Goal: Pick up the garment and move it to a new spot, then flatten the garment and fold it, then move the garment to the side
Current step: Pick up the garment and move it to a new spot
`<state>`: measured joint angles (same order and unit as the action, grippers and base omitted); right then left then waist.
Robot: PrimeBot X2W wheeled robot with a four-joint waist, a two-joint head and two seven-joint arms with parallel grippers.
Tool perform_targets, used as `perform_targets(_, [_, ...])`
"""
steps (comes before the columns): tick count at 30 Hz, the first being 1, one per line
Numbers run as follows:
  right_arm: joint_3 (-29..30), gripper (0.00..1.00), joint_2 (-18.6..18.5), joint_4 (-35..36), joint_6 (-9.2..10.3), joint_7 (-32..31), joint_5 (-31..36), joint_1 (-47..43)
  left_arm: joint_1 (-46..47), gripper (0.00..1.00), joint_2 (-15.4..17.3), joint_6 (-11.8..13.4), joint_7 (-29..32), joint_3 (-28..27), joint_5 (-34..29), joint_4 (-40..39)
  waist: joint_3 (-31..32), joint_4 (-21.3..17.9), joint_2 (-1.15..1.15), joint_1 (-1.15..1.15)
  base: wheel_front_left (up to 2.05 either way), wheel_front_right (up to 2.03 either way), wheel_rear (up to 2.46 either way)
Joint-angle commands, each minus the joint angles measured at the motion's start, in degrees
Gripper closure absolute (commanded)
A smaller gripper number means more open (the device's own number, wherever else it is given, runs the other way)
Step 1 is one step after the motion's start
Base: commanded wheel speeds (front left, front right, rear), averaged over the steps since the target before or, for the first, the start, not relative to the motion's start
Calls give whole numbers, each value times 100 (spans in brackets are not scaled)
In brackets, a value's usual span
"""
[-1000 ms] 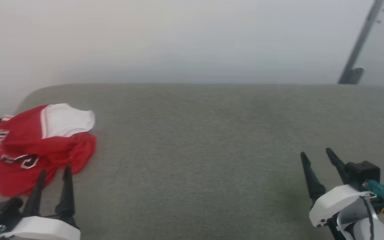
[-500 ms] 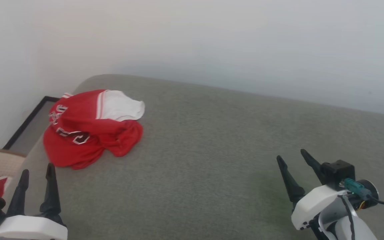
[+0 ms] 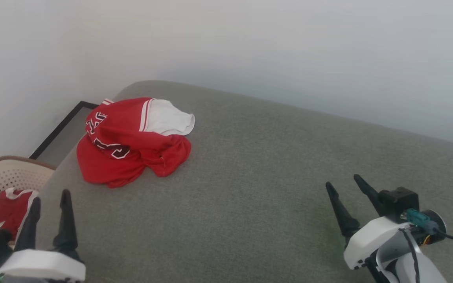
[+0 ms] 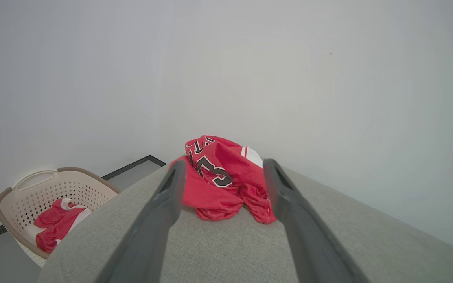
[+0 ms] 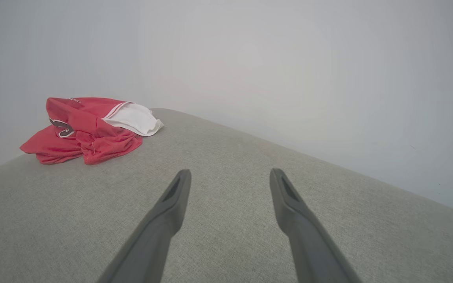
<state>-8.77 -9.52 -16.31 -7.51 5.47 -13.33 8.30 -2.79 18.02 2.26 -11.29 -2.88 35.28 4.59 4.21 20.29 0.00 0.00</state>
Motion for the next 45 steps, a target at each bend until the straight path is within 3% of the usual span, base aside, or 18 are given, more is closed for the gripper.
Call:
perform_targets(1, [34,0,-36,53,4,-17,-16,-5,153,0,11,3,39,48,-48,31,-39,28,0,0,0,0,0])
perform_targets(13, [155,0,-385,554,4,-310,35,251,1490,0,68,-125,264,283,-6,637,-745,-202,0,0,0,0,0])
perform_targets(23, [229,0,-865,1286,5,-603,-68,627,3033,0,264,-341,422,265,178,2142,-1904,-709,0,0,0,0,0])
perform_targets(25, [241,0,-984,1424,5,-653,-83,696,3326,0,274,-274,560,304,172,2466,-2146,-789,0,0,0,0,0])
perform_targets(38, [413,0,-1577,2219,5,-956,-252,1059,5390,0,575,52,2490,572,253,4727,-3396,-1035,0,0,0,0,0])
perform_targets(45, [639,0,-1770,2619,6,-1141,-275,1055,5874,0,325,110,3545,826,312,5608,-3810,-1004,0,0,0,0,0])
